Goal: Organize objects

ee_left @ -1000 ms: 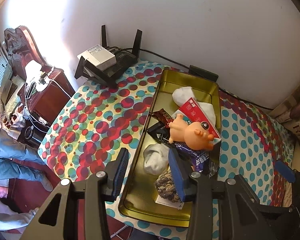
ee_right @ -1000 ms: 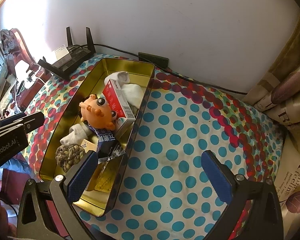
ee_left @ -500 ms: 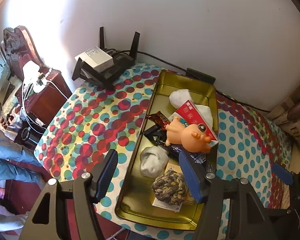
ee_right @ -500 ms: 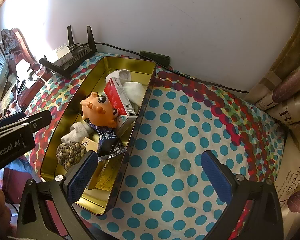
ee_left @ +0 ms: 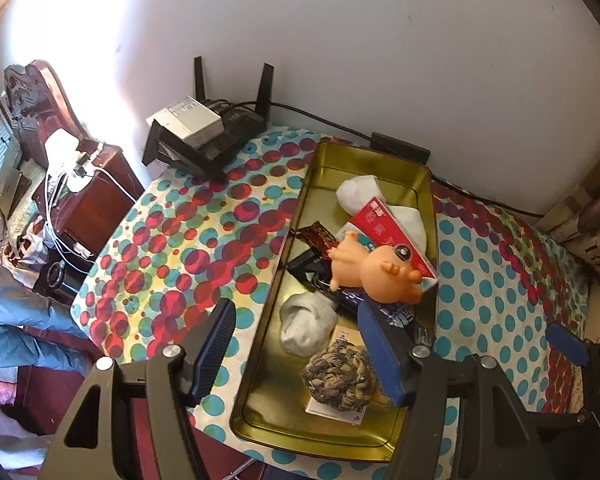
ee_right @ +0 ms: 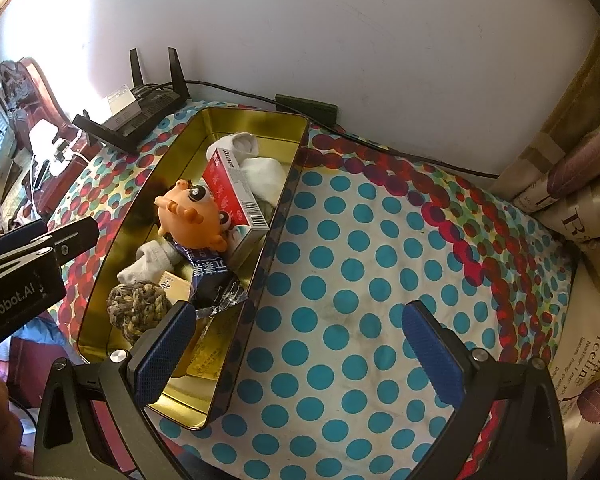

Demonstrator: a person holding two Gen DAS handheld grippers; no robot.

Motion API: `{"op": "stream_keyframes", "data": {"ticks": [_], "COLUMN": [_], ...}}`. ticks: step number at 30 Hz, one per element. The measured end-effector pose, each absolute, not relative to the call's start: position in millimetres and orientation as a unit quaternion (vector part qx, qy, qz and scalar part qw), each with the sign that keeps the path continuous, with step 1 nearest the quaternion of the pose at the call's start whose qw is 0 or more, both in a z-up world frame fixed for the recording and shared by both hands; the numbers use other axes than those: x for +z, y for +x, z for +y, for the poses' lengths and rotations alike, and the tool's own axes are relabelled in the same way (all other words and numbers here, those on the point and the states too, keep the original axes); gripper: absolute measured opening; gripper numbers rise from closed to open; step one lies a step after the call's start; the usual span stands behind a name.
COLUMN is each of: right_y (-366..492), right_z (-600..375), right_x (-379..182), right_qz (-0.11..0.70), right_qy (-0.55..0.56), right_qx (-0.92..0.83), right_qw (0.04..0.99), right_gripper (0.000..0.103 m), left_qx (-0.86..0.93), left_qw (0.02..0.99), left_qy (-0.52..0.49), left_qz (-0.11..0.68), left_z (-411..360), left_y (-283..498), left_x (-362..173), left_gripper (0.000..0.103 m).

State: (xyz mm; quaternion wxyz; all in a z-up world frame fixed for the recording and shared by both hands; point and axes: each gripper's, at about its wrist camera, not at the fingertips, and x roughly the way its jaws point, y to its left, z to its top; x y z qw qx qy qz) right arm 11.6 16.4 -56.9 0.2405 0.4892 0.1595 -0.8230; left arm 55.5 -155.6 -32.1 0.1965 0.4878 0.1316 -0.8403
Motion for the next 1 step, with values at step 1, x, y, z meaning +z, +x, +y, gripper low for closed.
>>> {"op": "stream_keyframes", "data": {"ticks": [1], "right_y": [10.5], "right_z": [17.3], "right_x": [-57.3], "right_qz": [0.16], "right_qy": [0.49], "right_qx": [-0.823], "right_qw": [0.24], "right_gripper": [0.102], "left_qx": [-0.841], "left_qw": [0.194], "left_qy": [0.488], "left_qz": [0.134], "left_z": [-155.1], "left_y": [55.7], "left_x": [-32.2], "left_gripper": [0.065]}}
